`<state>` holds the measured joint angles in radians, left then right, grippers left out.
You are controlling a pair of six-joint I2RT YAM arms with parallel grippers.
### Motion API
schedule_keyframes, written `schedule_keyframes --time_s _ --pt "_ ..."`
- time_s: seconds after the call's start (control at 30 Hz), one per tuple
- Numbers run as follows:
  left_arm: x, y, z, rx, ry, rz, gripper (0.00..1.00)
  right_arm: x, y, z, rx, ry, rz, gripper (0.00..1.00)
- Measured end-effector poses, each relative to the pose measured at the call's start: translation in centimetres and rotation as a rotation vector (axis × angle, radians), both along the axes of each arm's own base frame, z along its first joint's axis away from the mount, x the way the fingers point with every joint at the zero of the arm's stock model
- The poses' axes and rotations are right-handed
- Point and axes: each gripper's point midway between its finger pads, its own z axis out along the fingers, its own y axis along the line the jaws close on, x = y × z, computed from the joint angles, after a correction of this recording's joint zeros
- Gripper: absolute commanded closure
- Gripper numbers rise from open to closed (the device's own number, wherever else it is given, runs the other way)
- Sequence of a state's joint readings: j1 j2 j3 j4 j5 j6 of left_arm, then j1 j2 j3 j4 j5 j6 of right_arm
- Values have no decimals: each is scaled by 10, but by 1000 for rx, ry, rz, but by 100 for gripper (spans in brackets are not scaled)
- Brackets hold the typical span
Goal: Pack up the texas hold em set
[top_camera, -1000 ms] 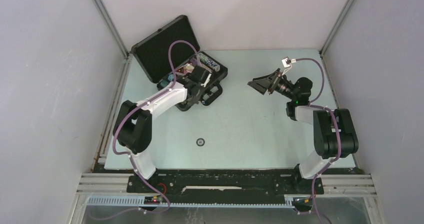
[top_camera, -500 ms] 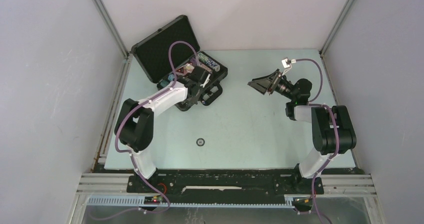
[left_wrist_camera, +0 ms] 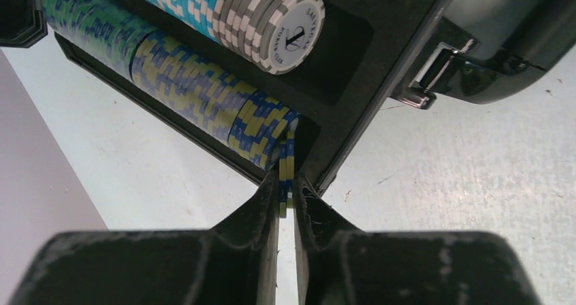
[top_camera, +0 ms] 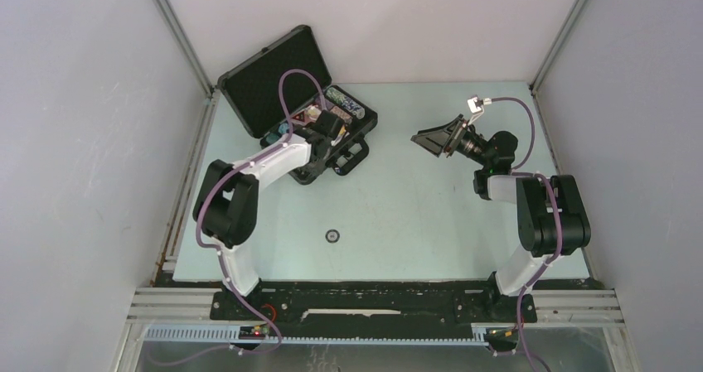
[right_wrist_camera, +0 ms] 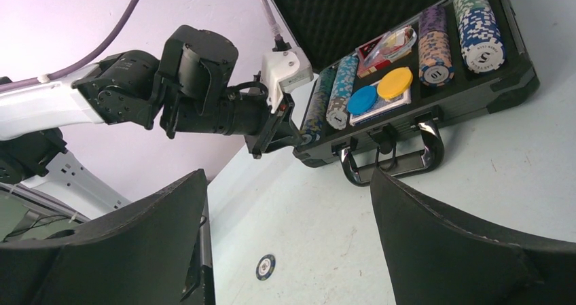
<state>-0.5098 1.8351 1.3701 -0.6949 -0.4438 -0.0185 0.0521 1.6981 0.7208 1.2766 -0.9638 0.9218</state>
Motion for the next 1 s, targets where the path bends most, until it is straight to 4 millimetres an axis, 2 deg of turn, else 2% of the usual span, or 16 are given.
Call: schedule_keyframes --time_s 0.1,0.5,0.53,0.6,0.67,0.73,0.8,0.87,1.0 --pt "1 5 -1 24 -3 14 66 0 0 0 0 1 0 0" --pt "3 14 4 70 -33 43 52 0 0 -4 3 13 6 0" --pt "3 14 5 67 -35 43 47 0 1 -4 3 15 8 0" --pt "3 12 9 50 -44 41 39 0 1 -6 -1 24 8 0" --pt "4 9 20 11 -83 39 36 2 1 -13 -13 46 3 0" --pt "0 6 41 -47 -138 33 28 6 2 -22 -35 80 -13 0" --pt "-4 2 70 -116 -218 24 25 14 4 -33 -71 127 -39 1" --pt "-9 -3 110 -213 -336 12 24 24 11 -42 -129 165 -70 0" --pt "-30 -5 189 -394 -559 -17 24 26 54 -47 -299 156 -92 0"
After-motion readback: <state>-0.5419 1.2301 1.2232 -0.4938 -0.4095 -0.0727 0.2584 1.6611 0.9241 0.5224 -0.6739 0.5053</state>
